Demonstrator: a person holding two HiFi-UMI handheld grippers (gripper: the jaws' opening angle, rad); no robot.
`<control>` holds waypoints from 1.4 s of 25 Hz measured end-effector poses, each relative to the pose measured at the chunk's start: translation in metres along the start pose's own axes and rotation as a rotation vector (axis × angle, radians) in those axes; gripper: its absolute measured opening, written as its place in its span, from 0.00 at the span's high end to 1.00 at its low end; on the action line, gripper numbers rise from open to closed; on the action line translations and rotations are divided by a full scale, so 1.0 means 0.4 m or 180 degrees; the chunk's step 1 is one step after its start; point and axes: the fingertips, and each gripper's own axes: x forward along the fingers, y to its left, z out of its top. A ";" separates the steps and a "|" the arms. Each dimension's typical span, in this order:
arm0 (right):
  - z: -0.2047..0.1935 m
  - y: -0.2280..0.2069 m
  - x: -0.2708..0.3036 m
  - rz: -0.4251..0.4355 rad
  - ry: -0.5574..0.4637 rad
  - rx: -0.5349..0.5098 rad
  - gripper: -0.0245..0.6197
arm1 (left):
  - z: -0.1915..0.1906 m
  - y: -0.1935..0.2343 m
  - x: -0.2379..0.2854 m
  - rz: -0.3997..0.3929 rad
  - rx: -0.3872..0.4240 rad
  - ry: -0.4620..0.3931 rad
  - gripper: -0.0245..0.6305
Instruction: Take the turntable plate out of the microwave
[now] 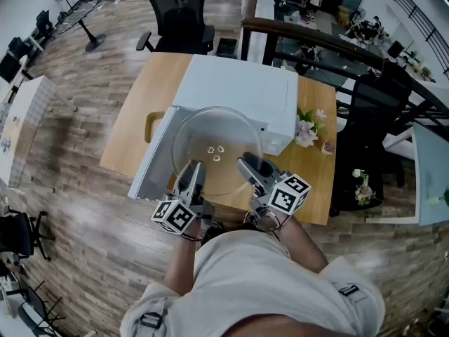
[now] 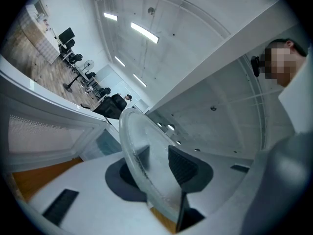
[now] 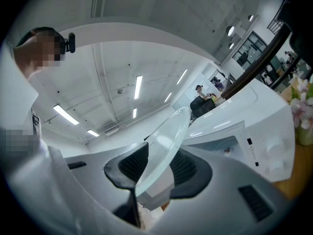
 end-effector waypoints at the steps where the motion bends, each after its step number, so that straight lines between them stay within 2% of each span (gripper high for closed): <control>1: 0.001 0.000 0.000 0.0005 -0.0005 -0.0004 0.75 | 0.000 -0.001 0.001 -0.0005 0.0001 0.0000 0.74; 35: 0.014 -0.012 -0.013 0.0006 -0.0038 -0.0014 0.75 | -0.007 -0.018 0.019 -0.0031 0.0035 0.0062 0.74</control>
